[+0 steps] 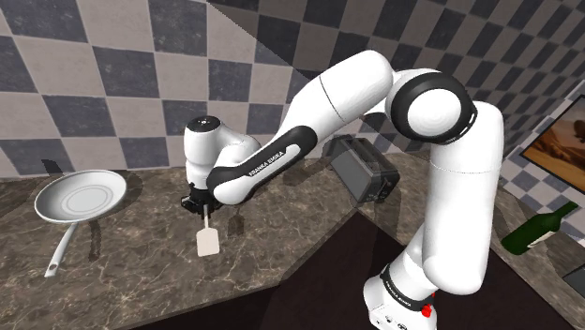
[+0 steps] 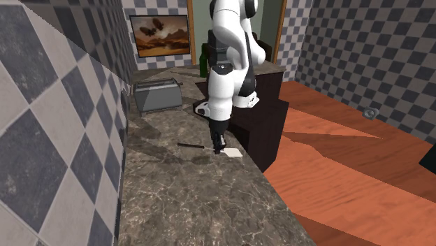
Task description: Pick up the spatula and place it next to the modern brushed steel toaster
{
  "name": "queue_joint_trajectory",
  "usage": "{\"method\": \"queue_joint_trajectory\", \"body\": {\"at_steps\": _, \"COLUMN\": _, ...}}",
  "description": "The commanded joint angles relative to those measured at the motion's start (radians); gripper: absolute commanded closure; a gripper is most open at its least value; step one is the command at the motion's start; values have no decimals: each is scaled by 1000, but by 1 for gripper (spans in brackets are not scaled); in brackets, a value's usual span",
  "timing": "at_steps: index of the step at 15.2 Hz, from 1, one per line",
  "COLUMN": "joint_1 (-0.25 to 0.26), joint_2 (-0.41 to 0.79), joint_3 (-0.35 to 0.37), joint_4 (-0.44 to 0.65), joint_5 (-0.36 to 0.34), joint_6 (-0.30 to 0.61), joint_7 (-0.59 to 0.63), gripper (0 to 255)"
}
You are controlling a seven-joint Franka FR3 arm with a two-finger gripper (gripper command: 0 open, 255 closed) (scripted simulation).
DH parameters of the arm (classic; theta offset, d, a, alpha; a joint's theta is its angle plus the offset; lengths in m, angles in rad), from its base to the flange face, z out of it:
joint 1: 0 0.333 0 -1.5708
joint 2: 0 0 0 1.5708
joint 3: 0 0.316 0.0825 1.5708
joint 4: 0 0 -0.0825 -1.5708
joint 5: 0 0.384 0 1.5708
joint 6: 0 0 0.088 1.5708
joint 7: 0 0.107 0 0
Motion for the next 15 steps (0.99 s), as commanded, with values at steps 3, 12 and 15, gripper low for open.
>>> {"method": "queue_joint_trajectory", "body": {"at_steps": 3, "joint_1": -13, "joint_2": -42, "joint_3": 16, "joint_4": -1, "joint_5": 25, "joint_6": -39, "joint_7": -20, "gripper": 255}}
{"method": "queue_joint_trajectory", "body": {"at_steps": 12, "joint_1": -34, "joint_2": -123, "joint_3": 45, "joint_4": 16, "joint_5": 78, "joint_6": -130, "joint_7": -58, "gripper": 255}}
{"method": "queue_joint_trajectory", "body": {"at_steps": 15, "joint_1": -39, "joint_2": -148, "joint_3": 52, "joint_4": 26, "joint_5": 94, "joint_6": -162, "joint_7": -70, "gripper": 255}}
